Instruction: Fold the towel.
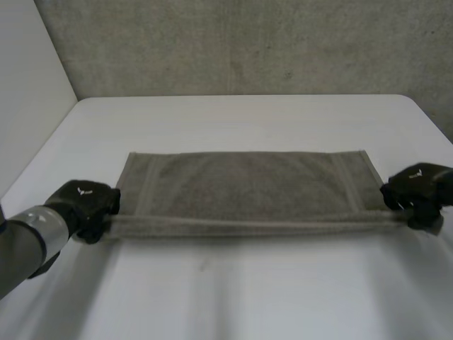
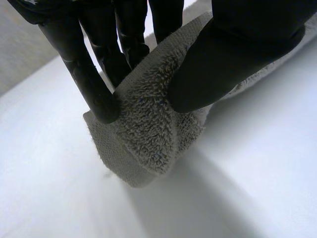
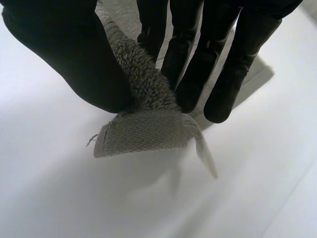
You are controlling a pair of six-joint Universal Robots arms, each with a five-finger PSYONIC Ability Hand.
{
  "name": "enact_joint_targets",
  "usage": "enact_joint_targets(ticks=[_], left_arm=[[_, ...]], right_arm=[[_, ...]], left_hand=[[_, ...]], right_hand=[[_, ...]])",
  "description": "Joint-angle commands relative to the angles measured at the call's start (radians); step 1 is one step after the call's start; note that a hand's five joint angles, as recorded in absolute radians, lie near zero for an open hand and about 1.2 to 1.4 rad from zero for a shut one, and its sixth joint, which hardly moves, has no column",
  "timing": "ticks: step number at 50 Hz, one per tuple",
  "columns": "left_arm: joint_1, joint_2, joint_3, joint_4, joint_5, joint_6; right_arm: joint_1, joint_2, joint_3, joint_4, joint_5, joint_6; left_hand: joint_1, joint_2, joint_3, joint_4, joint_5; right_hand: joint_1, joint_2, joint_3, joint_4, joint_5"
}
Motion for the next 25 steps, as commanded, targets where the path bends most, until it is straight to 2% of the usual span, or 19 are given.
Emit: enact_joint_targets(ticks=[1, 4, 6, 8, 12, 14, 17, 22, 25], left_arm=[[-0.011, 0.031, -0.017, -0.024, 0.01, 0.036], [-0.014, -0.011, 0.003, 0.05, 0.01, 0.038], [-0.021, -0.093, 0.047, 0.161, 0.009, 0.044], [-0.027, -0.136, 0.079, 0.217, 0.01, 0.045], [-0.043, -0.236, 0.158, 0.322, 0.006, 0.045], [-0.066, -0.343, 0.26, 0.399, -0.005, 0.045], [-0.073, -0.397, 0.314, 0.421, -0.008, 0.044], [-0.075, -0.569, 0.484, 0.455, -0.019, 0.045], [-0.077, -0.6, 0.515, 0.473, -0.023, 0.047]], right_arm=[[-0.017, -0.037, 0.018, 0.058, -0.016, -0.052], [-0.005, -0.023, -0.011, 0.023, -0.016, -0.039], [0.003, 0.001, -0.037, -0.019, -0.008, -0.029], [0.033, 0.096, -0.109, -0.098, 0.007, 0.019], [0.085, 0.188, -0.207, -0.169, 0.036, 0.099], [0.148, 0.272, -0.314, -0.245, 0.088, 0.163], [0.174, 0.317, -0.362, -0.292, 0.113, 0.183], [0.211, 0.443, -0.476, -0.479, 0.186, 0.22], [0.217, 0.472, -0.499, -0.503, 0.205, 0.22]], left_hand=[[0.199, 0.178, 0.18, 0.177, 0.184], [0.199, 0.178, 0.18, 0.177, 0.184], [0.199, 0.178, 0.18, 0.177, 0.184], [0.199, 0.178, 0.18, 0.177, 0.184], [0.199, 0.178, 0.18, 0.177, 0.184], [0.199, 0.178, 0.18, 0.177, 0.184], [0.199, 0.178, 0.18, 0.177, 0.184], [0.199, 0.178, 0.18, 0.177, 0.184], [0.199, 0.178, 0.18, 0.177, 0.184]], right_hand=[[0.355, 0.22, 0.209, 0.2, 0.318], [0.355, 0.22, 0.209, 0.2, 0.318], [0.355, 0.22, 0.209, 0.2, 0.318], [0.355, 0.22, 0.209, 0.2, 0.318], [0.355, 0.22, 0.209, 0.2, 0.318], [0.355, 0.22, 0.209, 0.2, 0.318], [0.355, 0.22, 0.209, 0.2, 0.318], [0.355, 0.22, 0.209, 0.2, 0.318], [0.355, 0.22, 0.209, 0.2, 0.318]])
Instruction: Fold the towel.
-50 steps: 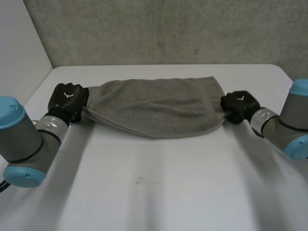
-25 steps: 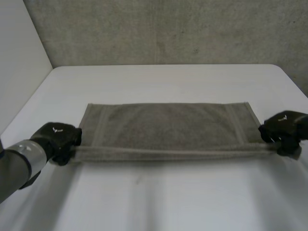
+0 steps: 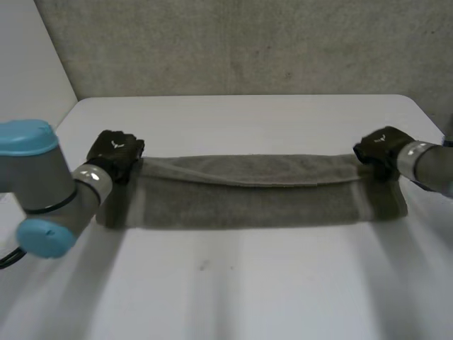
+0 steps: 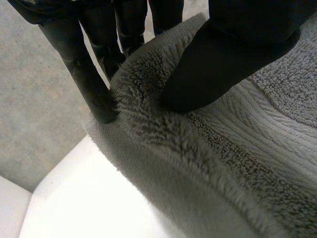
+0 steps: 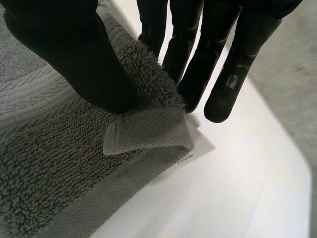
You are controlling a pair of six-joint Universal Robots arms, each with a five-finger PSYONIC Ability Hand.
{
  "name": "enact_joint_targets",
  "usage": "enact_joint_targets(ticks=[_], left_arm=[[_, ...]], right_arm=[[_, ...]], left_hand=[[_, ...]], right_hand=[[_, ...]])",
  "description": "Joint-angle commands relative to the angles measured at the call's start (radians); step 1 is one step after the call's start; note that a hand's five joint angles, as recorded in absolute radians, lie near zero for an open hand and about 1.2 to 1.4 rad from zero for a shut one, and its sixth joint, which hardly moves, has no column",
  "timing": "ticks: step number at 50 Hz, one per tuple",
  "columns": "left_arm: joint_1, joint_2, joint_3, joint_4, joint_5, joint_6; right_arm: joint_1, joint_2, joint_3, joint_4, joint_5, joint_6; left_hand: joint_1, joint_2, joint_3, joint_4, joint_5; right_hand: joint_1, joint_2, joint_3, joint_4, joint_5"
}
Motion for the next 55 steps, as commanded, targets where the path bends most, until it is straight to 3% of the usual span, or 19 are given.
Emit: enact_joint_targets(ticks=[1, 5, 14, 15, 16, 17, 18, 20, 22, 26, 33, 36, 39, 42, 45, 55], left_arm=[[-0.004, -0.176, 0.176, 0.059, -0.013, 0.002], [-0.013, -0.226, 0.209, 0.112, -0.016, 0.002], [-0.018, -0.291, 0.276, 0.131, -0.016, 0.002], [-0.018, -0.297, 0.279, 0.132, -0.01, 0.004], [-0.018, -0.299, 0.276, 0.134, -0.008, 0.007], [-0.018, -0.299, 0.276, 0.134, -0.008, 0.007], [-0.018, -0.296, 0.269, 0.137, -0.009, 0.016], [-0.022, -0.289, 0.262, 0.146, -0.01, 0.033], [-0.03, -0.276, 0.249, 0.16, -0.01, 0.051], [-0.054, -0.123, 0.161, 0.255, -0.019, 0.082], [-0.056, 0.036, 0.05, 0.26, -0.02, 0.056], [-0.056, 0.115, -0.028, 0.258, -0.02, 0.022], [-0.045, 0.209, -0.147, 0.258, -0.019, -0.058], [-0.044, 0.229, -0.185, 0.258, -0.017, -0.087], [-0.045, 0.266, -0.27, 0.257, -0.016, -0.159], [-0.044, 0.284, -0.361, 0.257, -0.013, -0.185]], right_arm=[[0.045, 0.15, -0.135, -0.18, 0.095, 0.025], [0.064, 0.227, -0.222, -0.184, 0.138, 0.022], [0.068, 0.307, -0.318, -0.189, 0.147, 0.023], [0.068, 0.319, -0.328, -0.189, 0.147, 0.023], [0.07, 0.325, -0.332, -0.191, 0.149, 0.025], [0.07, 0.325, -0.332, -0.191, 0.149, 0.025], [0.071, 0.324, -0.332, -0.2, 0.149, 0.026], [0.073, 0.315, -0.327, -0.22, 0.152, 0.03], [0.079, 0.292, -0.318, -0.257, 0.157, 0.036], [0.074, 0.094, -0.148, -0.391, 0.153, 0.204], [0.051, -0.126, 0.101, -0.522, 0.135, 0.281], [0.027, -0.207, 0.213, -0.514, 0.098, 0.28], [-0.036, -0.282, 0.349, -0.467, -0.016, 0.284], [-0.062, -0.291, 0.383, -0.447, -0.057, 0.284], [-0.12, -0.287, 0.451, -0.401, -0.153, 0.277], [-0.2, -0.187, 0.512, -0.407, -0.241, 0.261]], left_hand=[[0.194, 0.178, 0.18, 0.177, 0.184], [0.194, 0.178, 0.18, 0.177, 0.184], [0.194, 0.178, 0.18, 0.177, 0.184], [0.194, 0.178, 0.18, 0.177, 0.184], [-0.087, -0.104, -0.102, -0.104, -0.097], [-0.09, -0.106, -0.105, -0.107, -0.1], [-1.014, -1.031, -1.029, -1.031, -1.024], [-0.895, -0.911, -0.909, -0.912, -0.904], [-1.027, -1.044, -1.042, -1.044, -1.037], [-1.027, -1.044, -1.042, -1.044, -1.037], [-1.027, -1.044, -1.042, -1.044, -1.037], [-1.027, -1.044, -1.042, -1.044, -1.037], [-1.027, -1.044, -1.042, -1.044, -1.037], [-1.027, -1.044, -1.042, -1.044, -1.037], [-1.027, -1.044, -1.042, -1.044, -1.037], [-1.027, -1.044, -1.042, -1.044, -1.037]], right_hand=[[0.355, 0.22, 0.209, 0.2, 0.304], [0.355, 0.22, 0.209, 0.2, 0.304], [0.355, 0.22, 0.209, 0.2, 0.304], [-0.028, -0.162, -0.174, -0.183, -0.078], [-0.867, -1.002, -1.013, -1.022, -0.917], [-0.867, -1.002, -1.013, -1.022, -0.917], [-0.867, -1.002, -1.013, -1.022, -0.917], [-0.867, -1.002, -1.013, -1.022, -0.917], [-0.867, -1.002, -1.013, -1.022, -0.917], [-0.867, -1.002, -1.013, -1.022, -0.917], [-0.867, -1.002, -1.013, -1.022, -0.917], [-0.867, -1.002, -1.013, -1.022, -0.917], [-0.867, -1.002, -1.013, -1.022, -0.917], [-0.867, -1.002, -1.013, -1.022, -0.917], [-0.666, -0.801, -0.812, -0.822, -0.717], [-0.525, -0.66, -0.671, -0.68, -0.576]])
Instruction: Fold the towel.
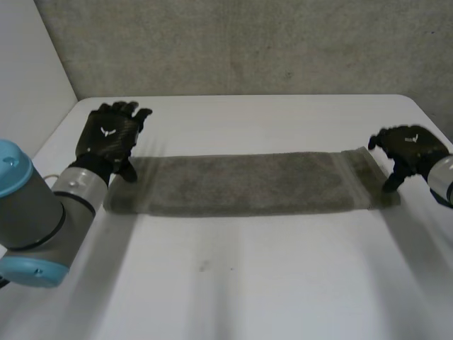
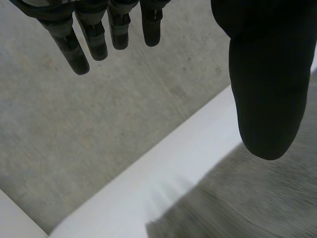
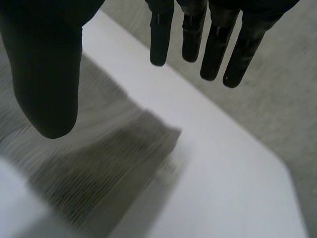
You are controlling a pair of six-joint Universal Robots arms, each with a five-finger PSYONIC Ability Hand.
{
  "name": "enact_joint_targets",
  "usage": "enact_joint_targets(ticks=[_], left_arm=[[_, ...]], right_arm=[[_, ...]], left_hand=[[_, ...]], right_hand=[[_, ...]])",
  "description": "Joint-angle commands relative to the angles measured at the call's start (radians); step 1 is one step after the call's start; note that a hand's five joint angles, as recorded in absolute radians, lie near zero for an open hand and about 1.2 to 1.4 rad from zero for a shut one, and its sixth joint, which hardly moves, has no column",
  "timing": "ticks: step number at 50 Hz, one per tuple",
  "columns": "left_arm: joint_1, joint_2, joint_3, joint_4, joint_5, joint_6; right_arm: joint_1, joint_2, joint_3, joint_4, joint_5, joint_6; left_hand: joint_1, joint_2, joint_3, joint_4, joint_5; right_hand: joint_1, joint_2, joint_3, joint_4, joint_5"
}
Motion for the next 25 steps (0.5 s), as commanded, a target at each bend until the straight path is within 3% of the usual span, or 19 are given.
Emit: enact_joint_targets(ticks=[1, 13, 16, 18, 20, 25], left_arm=[[0.0, 0.004, -0.06, 0.0, 0.002, -0.012], [-0.009, 0.004, -0.063, 0.0, -0.002, -0.013], [-0.011, 0.004, -0.068, 0.0, -0.001, -0.013], [-0.011, 0.004, -0.069, 0.0, -0.001, -0.013], [-0.011, 0.004, -0.069, 0.0, -0.001, -0.012], [-0.012, 0.004, -0.071, 0.0, -0.001, -0.013]], right_arm=[[-0.061, 0.105, 0.023, -0.005, -0.07, -0.017], [-0.078, 0.198, -0.002, -0.035, -0.085, -0.106], [-0.081, 0.211, -0.009, -0.059, -0.085, -0.111], [-0.081, 0.217, -0.016, -0.082, -0.085, -0.111], [-0.081, 0.217, -0.016, -0.094, -0.076, -0.111], [-0.087, 0.212, -0.025, -0.134, -0.035, -0.108]], left_hand=[[-0.001, 0.008, 0.006, 0.006, -0.03], [-0.001, 0.008, 0.006, 0.006, -0.03], [-0.001, 0.008, 0.006, 0.006, -0.03], [-0.001, 0.008, 0.006, 0.006, -0.03], [-0.001, 0.008, 0.006, 0.006, -0.03], [-0.001, 0.008, 0.006, 0.006, -0.03]], right_hand=[[0.15, 0.164, 0.15, 0.151, 0.158], [0.376, 0.39, 0.377, 0.378, 0.384], [0.503, 0.517, 0.503, 0.504, 0.511], [0.876, 0.89, 0.876, 0.877, 0.884], [1.014, 1.028, 1.014, 1.015, 1.022], [1.015, 1.029, 1.016, 1.017, 1.023]])
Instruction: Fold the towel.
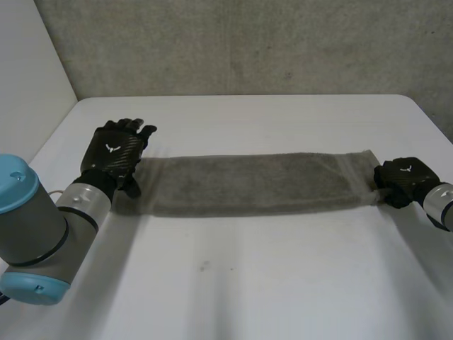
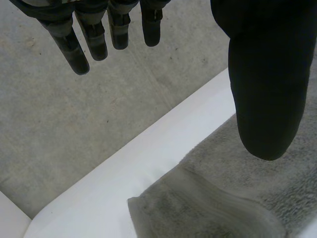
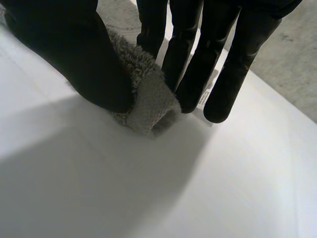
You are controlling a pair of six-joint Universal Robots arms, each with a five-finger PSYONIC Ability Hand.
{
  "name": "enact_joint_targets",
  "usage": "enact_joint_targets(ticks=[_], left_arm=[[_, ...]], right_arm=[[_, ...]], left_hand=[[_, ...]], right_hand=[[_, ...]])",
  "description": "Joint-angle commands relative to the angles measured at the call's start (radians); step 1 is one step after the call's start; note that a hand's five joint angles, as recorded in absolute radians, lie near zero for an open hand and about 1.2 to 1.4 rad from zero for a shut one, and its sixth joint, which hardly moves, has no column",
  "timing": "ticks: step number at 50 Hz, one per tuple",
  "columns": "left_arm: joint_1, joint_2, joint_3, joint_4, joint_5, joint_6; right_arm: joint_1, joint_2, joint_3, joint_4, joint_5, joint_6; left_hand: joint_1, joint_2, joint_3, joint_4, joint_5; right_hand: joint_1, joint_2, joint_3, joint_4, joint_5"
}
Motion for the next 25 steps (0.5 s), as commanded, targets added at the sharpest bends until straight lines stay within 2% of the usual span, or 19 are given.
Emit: enact_joint_targets(ticks=[1, 2, 4, 9, 12, 18, 20, 21, 23, 24, 25], left_arm=[[0.0, 0.0, -0.002, 0.0, -0.001, -0.001], [0.0, 0.0, -0.002, 0.0, -0.001, -0.001], [0.0, 0.002, -0.002, 0.0, -0.001, -0.001], [0.0, 0.008, -0.002, 0.0, -0.003, -0.001], [0.002, 0.02, -0.004, -0.002, -0.001, -0.001], [0.0, 0.025, -0.004, -0.002, -0.001, -0.001], [0.0, 0.035, -0.004, -0.006, -0.001, -0.001], [0.0, 0.035, -0.004, -0.006, -0.001, -0.001], [0.0, 0.041, -0.004, -0.009, -0.003, -0.002], [0.0, 0.041, -0.004, -0.009, -0.003, -0.002], [0.0, 0.046, -0.004, -0.009, -0.003, -0.002]], right_arm=[[-0.017, -0.011, -0.012, -0.064, 0.086, 0.003], [-0.017, -0.011, -0.012, -0.064, 0.086, 0.003], [-0.047, -0.028, -0.024, -0.064, 0.181, -0.004], [-0.112, -0.079, -0.065, -0.053, 0.264, -0.05], [-0.116, -0.109, -0.085, -0.058, 0.272, -0.113], [-0.095, -0.146, -0.136, -0.059, 0.278, -0.142], [-0.005, -0.168, -0.174, -0.061, 0.281, -0.138], [-0.004, -0.168, -0.174, -0.061, 0.281, -0.138], [0.136, -0.173, -0.205, -0.064, 0.278, -0.139], [0.137, -0.172, -0.205, -0.064, 0.278, -0.139], [0.207, -0.171, -0.213, -0.07, 0.274, -0.141]], left_hand=[[-0.001, 0.009, 0.006, 0.006, -0.029], [-0.001, 0.009, 0.006, 0.006, -0.029], [-0.001, 0.009, 0.006, 0.006, -0.029], [-0.001, 0.009, 0.006, 0.006, -0.029], [-0.001, 0.009, 0.006, 0.006, -0.029], [-0.001, 0.009, 0.006, 0.006, -0.029], [-0.001, 0.009, 0.006, 0.006, -0.029], [-0.001, 0.009, 0.006, 0.006, -0.029], [-0.001, 0.009, 0.006, 0.006, -0.029], [-0.001, 0.009, 0.006, 0.006, -0.029], [-0.001, 0.009, 0.006, 0.006, -0.029]], right_hand=[[0.365, 0.255, 0.257, 0.26, 0.32], [0.365, 0.255, 0.257, 0.26, 0.32], [0.365, 0.255, 0.257, 0.26, 0.32], [0.365, 0.255, 0.257, 0.26, 0.32], [0.365, 0.255, 0.257, 0.26, 0.32], [0.365, 0.255, 0.257, 0.26, 0.32], [0.365, 0.255, 0.257, 0.26, 0.32], [0.365, 0.255, 0.257, 0.26, 0.32], [0.365, 0.255, 0.257, 0.26, 0.32], [0.365, 0.255, 0.257, 0.26, 0.32], [0.365, 0.255, 0.257, 0.26, 0.32]])
